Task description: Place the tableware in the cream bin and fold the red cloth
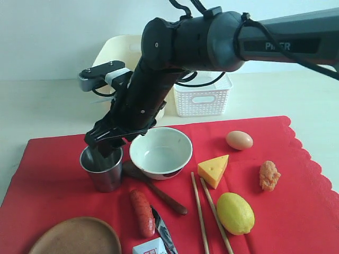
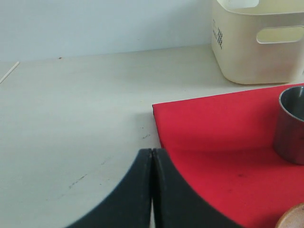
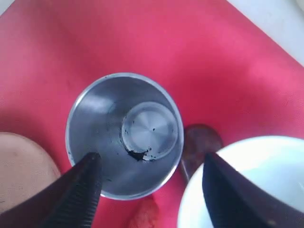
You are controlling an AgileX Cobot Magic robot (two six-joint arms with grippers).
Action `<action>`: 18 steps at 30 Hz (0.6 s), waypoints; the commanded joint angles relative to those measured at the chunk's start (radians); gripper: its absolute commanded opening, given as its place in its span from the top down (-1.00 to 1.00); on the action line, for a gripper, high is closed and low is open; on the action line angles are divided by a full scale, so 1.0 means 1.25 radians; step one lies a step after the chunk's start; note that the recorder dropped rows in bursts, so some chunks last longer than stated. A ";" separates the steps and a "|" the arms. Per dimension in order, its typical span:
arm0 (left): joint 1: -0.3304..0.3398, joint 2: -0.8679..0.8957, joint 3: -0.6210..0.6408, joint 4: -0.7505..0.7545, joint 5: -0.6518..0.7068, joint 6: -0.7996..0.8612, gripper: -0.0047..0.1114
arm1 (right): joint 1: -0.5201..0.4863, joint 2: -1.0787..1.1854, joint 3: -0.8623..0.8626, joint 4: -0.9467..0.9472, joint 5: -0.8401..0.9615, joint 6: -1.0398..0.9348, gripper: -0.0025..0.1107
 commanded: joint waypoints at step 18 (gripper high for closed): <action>0.002 -0.005 0.002 0.003 -0.007 0.000 0.92 | 0.001 0.015 -0.022 -0.035 0.038 0.012 -0.10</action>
